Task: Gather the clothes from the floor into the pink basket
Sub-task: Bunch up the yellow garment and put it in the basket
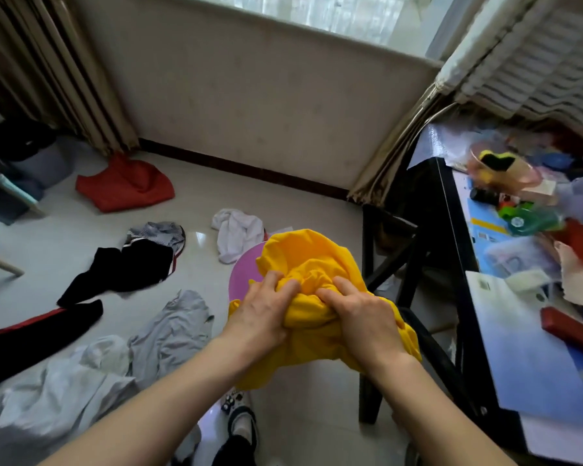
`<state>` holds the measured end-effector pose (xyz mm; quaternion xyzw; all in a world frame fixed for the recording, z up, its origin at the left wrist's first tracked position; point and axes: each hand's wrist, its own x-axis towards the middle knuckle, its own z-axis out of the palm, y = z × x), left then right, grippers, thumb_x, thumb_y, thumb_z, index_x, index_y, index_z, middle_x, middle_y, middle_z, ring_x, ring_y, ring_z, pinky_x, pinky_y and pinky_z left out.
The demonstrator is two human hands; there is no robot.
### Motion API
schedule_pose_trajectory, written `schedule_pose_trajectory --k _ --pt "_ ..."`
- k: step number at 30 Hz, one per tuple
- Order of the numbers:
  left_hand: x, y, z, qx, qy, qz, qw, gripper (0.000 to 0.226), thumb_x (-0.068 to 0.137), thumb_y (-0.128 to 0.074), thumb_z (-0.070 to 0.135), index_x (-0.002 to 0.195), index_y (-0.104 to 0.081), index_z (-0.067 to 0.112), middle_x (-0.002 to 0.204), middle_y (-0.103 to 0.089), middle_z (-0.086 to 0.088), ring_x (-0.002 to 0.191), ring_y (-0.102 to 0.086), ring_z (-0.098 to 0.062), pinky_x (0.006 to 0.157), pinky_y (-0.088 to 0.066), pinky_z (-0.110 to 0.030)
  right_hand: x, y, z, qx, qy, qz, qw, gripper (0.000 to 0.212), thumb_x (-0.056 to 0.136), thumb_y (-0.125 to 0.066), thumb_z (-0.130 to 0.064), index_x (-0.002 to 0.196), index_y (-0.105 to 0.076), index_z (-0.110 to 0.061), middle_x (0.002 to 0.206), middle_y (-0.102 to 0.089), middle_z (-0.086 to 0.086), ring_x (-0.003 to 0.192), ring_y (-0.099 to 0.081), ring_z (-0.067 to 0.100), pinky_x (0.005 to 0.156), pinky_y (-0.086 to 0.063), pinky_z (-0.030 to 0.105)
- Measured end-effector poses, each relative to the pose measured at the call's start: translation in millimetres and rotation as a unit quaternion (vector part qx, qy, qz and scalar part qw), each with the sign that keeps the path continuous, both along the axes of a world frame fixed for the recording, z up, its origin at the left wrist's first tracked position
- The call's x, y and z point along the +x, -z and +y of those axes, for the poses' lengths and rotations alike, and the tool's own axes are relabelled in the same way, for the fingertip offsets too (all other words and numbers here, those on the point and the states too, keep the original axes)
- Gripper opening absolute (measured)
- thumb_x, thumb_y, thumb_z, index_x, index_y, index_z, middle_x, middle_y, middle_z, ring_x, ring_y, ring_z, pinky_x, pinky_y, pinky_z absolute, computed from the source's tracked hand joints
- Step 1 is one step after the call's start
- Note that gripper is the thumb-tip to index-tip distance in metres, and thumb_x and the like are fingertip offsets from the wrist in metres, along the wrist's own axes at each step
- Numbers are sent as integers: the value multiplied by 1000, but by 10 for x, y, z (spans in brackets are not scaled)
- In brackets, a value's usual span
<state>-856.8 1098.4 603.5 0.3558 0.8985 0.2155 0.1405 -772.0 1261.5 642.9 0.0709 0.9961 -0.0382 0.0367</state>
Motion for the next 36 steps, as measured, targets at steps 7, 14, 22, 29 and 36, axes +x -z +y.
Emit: schedule_pose_trajectory --k 7,14,22,29,36 --pt "-988 683 567 23 -27 -63 997 62 69 -70 24 122 -39 35 135 -32 -1 113 -43 -32 86 -48 -44 -1034 494 503 -2 28 -37 999 35 80 -72 -16 104 -58 -37 102 -60 -4 66 -64 25 52 -52 35" --pt "-1716 1770 747 -45 -35 -174 983 101 66 -80 39 144 -16 41 159 1 -1 143 -11 -38 109 -32 -54 -1867 1563 802 -91 4 -130 987 43 89 -55 -11 124 -54 -36 136 -47 -1 102 -60 33 74 -51 37" --pt "-1781 2285 785 -141 -40 -136 980 95 78 -72 33 150 -10 34 160 8 -2 145 6 -36 111 -22 -61 -2146 2305 737 -174 -66 -141 972 64 80 -61 1 137 -50 -28 146 -44 8 124 -51 32 92 -46 40" --pt "-1219 2526 205 -206 -131 -176 954 91 87 -63 32 151 1 21 160 10 -5 146 7 -30 116 -15 -51 -2046 2817 137 -179 -198 -140 953 60 59 -75 9 111 -65 -18 102 -63 12 84 -63 35 52 -53 41" --pt "-724 2902 -741 -258 -264 -192 909 91 86 -61 42 151 2 28 159 17 -5 145 15 -32 117 -9 -52 -2006 3329 -760 -137 -311 -179 923 67 57 -74 -2 120 -59 -18 104 -60 9 94 -59 33 58 -52 37"
